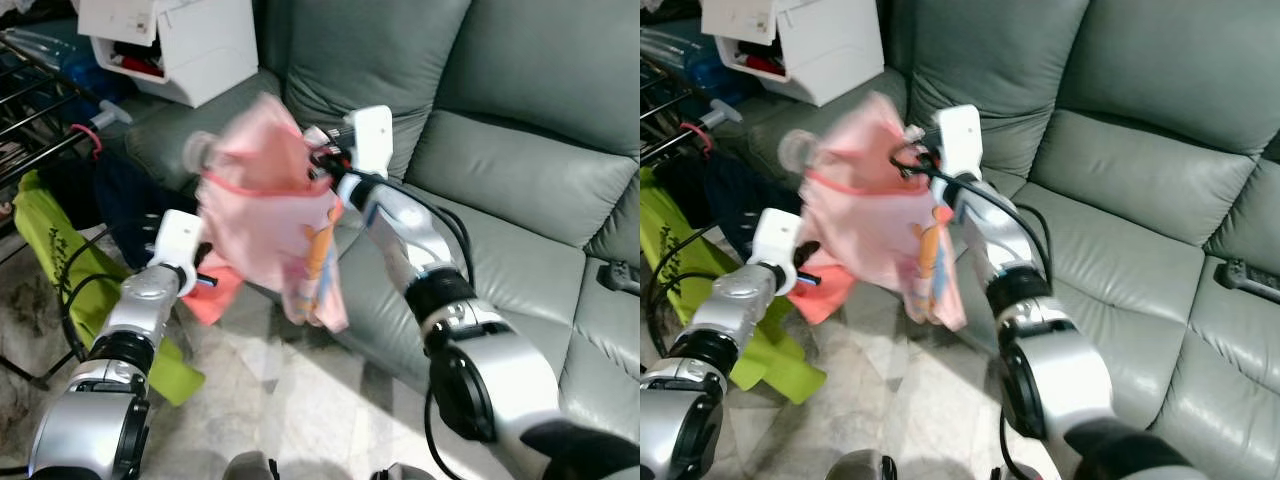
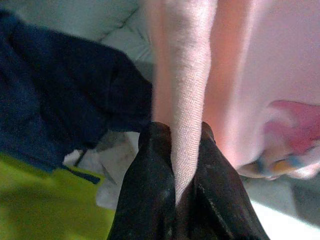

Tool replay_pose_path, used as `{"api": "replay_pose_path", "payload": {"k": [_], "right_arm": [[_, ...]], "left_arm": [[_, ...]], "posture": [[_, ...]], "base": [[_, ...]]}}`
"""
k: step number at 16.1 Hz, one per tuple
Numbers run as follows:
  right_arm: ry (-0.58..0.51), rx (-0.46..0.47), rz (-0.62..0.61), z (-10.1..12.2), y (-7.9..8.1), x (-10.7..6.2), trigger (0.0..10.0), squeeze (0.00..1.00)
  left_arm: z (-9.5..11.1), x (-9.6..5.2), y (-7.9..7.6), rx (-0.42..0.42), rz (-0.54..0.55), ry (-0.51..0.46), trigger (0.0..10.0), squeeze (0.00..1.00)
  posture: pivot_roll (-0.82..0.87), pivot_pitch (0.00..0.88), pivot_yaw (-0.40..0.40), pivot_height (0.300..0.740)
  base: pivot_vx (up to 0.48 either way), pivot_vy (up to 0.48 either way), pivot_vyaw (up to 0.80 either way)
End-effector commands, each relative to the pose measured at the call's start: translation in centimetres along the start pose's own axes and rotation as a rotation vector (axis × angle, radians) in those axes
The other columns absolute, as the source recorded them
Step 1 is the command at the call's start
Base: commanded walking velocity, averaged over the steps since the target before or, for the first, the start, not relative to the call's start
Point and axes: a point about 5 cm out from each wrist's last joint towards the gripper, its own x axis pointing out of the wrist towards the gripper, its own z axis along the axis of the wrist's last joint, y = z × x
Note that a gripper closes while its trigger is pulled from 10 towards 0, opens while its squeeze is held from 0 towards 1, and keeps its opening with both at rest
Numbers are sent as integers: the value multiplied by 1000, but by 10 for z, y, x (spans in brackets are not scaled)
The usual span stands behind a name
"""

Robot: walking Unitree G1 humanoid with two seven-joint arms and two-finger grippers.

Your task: Hang hanger

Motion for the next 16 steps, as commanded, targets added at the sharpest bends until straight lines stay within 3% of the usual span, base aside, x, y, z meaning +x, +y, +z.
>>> {"api": "replay_pose_path", "payload": {"k": [1,4,6,8,12,13,14,15,16], "right_arm": [[32,-8,91,-7,15,1,0,0],[171,-77,325,-43,39,-22,0,0],[302,-143,515,-72,54,-49,0,0],[362,-180,566,-86,58,-65,0,0],[402,-212,655,-92,72,-80,0,0],[420,-244,628,-94,69,-80,10000,0],[417,-312,592,-94,64,-78,10000,0],[367,-420,483,-87,52,-73,10000,1000],[318,-552,451,-81,47,-71,10000,1000]], "left_arm": [[5,2,0,-57,27,-10,0,0],[6,3,2,-115,90,-14,0,0],[8,3,2,-149,96,-18,0,0],[11,4,2,-158,99,-22,0,0],[13,5,1,-182,92,-34,0,0],[15,5,0,-171,84,-42,0,0],[17,5,0,-165,76,-54,0,0],[22,5,0,-132,53,-77,0,0],[23,5,0,-119,45,-83,0,0]], "posture": [[-17,0,52,740],[-21,0,55,740],[-25,0,60,740],[-26,0,61,740],[-24,0,64,740],[-24,0,64,740],[-23,0,65,740],[-22,0,64,740],[-22,0,64,740]], "base": [[0,0,0],[0,0,0],[0,0,0],[0,0,0],[0,0,0],[0,0,0],[0,0,0],[0,0,0],[0,0,0]]}}
